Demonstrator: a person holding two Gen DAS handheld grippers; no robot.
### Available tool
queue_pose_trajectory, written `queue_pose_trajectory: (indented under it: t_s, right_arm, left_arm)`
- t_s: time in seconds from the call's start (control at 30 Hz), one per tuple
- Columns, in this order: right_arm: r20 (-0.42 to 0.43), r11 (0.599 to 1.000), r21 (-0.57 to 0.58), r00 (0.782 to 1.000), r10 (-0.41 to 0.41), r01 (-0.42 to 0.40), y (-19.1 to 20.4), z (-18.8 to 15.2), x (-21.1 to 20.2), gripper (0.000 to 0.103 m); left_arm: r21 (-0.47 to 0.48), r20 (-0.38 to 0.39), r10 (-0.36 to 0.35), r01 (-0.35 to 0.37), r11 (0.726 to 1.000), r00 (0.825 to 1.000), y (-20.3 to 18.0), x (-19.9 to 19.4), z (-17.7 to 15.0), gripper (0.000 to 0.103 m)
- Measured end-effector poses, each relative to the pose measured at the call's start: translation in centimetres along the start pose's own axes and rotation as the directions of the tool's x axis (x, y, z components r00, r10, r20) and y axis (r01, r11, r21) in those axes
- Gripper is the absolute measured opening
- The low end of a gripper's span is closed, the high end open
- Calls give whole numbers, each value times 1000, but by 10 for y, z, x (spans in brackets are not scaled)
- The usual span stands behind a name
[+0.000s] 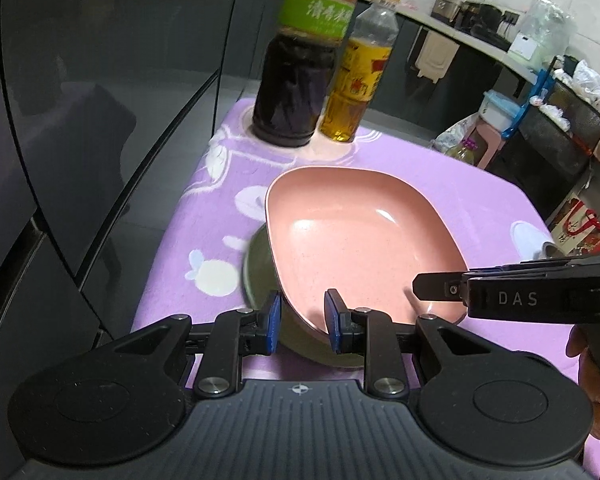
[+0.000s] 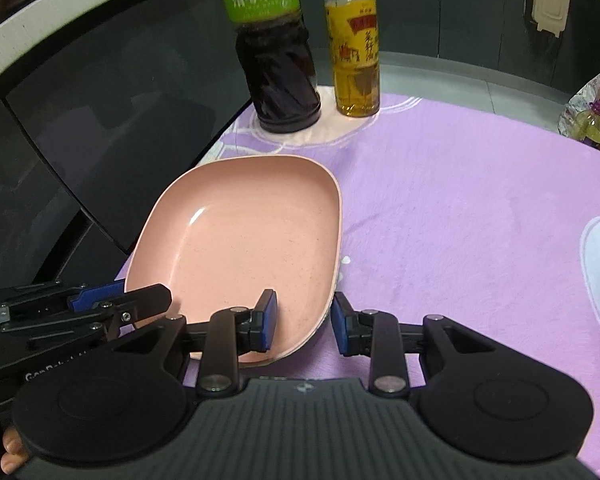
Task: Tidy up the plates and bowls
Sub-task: 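Lower the pink dish onto the green plate with the left gripper, then open the left gripper and release the pink dish rim, then move the left gripper to the stainless steel bowl and grasp its rim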
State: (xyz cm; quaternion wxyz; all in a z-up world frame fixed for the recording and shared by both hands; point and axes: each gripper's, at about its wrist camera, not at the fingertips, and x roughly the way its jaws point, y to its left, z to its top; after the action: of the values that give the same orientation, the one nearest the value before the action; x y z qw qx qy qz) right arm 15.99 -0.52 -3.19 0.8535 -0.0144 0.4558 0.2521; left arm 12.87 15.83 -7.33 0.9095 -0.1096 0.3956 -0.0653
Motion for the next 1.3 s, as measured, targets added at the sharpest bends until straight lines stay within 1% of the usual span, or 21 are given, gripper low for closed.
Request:
queue_pose_trajectory:
  t_s: [0.13,0.27,0.47,0.5,0.67,0.9,1.1,1.3]
  right_arm:
    - [-16,1000,9,1000,0,0,1,0,11,28]
    - [-15,1000,14,1000,-11,11,-1,0,15,28]
    - [18,999,30,1000,-16,15,-5,0,2,28]
    - [12,999,30,1000,-27,27,-6,0,0,28]
    - [28,999,48,999,-26,24,-12,1,-15,28]
    - [80,997,80,996,-31,25,-32,-3,-43,28]
    - [133,991,129,989,-62,45,-62,-13,-69,28]
    - [172,974,218,980,-103,64,-102,-27,-90,28]
  left_arm:
    - [-13,-21,11,-11,1000,1000,8,5,-1,21]
    - [-15,-12,8,-8,1000,1000,10,2,-1,21]
    - [-12,15,3,-2,1000,1000,6,-9,1,21]
    - [-10,18,1,-1,1000,1000,4,-11,1,21]
    - [12,40,-4,4,1000,999,-9,-21,4,21]
    - [71,65,-42,37,997,997,-46,-32,8,21]
    - [140,45,-84,77,987,995,-91,-26,12,21]
    - [204,12,-125,120,972,992,-135,-14,14,21]
